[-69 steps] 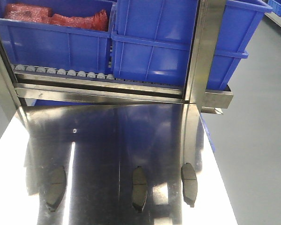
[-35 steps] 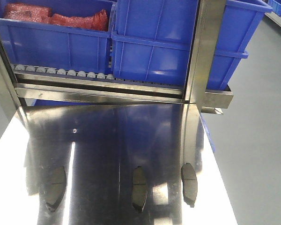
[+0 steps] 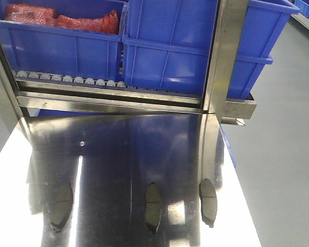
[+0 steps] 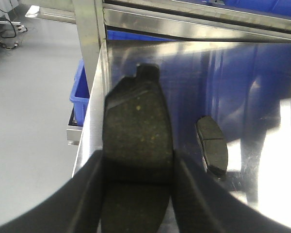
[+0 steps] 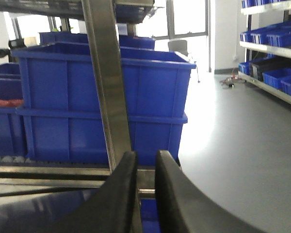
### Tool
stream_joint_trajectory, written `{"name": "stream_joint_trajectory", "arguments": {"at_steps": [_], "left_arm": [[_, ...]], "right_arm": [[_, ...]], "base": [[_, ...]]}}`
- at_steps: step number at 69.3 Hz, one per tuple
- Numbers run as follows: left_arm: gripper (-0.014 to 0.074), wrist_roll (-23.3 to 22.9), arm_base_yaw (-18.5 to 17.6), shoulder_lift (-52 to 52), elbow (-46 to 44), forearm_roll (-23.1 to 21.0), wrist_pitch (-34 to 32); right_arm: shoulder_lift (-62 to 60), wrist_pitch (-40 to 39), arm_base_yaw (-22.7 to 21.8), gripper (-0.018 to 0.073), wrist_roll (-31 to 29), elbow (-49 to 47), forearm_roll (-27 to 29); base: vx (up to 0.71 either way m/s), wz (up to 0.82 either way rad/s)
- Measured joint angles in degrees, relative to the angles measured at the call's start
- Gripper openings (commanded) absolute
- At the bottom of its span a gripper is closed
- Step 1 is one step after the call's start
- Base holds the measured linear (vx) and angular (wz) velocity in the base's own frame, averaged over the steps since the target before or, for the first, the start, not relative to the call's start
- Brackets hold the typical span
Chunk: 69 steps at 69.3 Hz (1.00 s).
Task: Move and align brake pads A on conveyor
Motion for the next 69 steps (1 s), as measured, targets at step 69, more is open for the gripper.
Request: {"name": "stream_joint_trajectory", "arguments": {"at_steps": [69], "left_arm": [[-0.0006,0.0,0.0,0.0,0.0,0.0,0.0]], "right_arm": [[48.1,26.2,6.0,0.0578,-3.7,-28.7,8.4]], "base": [[0.0,0.0]]}}
